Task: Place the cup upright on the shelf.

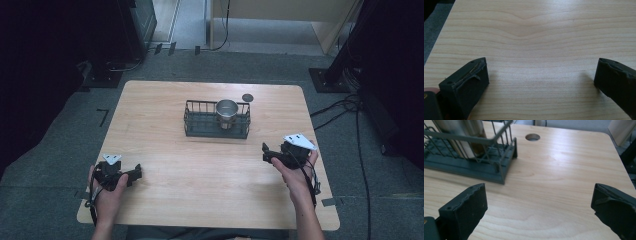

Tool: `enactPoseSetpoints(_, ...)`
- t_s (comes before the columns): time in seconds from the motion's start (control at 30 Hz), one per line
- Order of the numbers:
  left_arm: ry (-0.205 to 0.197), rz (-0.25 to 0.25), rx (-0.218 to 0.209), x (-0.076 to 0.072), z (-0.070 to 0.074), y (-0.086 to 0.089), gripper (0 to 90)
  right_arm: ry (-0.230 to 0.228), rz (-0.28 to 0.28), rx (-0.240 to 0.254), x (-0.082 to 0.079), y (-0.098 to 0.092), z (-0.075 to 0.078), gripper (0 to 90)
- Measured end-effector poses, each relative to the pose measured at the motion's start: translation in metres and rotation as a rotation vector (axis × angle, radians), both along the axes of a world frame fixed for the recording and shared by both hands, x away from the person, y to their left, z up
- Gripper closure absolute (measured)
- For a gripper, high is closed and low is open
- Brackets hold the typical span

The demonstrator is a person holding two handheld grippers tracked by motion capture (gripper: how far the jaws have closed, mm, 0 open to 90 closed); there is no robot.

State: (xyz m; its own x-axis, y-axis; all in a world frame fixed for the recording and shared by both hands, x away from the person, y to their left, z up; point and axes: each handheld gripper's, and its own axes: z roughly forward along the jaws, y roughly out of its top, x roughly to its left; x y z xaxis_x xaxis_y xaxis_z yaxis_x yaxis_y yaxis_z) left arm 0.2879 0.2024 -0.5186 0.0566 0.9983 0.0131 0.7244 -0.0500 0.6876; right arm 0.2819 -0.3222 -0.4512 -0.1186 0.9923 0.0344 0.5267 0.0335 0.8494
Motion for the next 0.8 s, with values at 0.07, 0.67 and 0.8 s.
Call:
enactPoseSetpoints(0.07,0.0,0.0,0.0,0.0,0.0,0.0,0.0,0.009,-0.012,-0.003,-0.003,-0.004,-0.004,0.3)
enactPoseSetpoints(0.67,0.0,0.0,0.0,0.0,0.0,0.0,0.0,0.112,-0.11,0.029,-0.039,-0.039,-0.053,0.3)
enactPoseSetpoints(0.8,0.0,0.0,0.0,0.0,0.0,0.0,0.0,0.138,-0.119,0.017,-0.047,-0.045,-0.062,0.3)
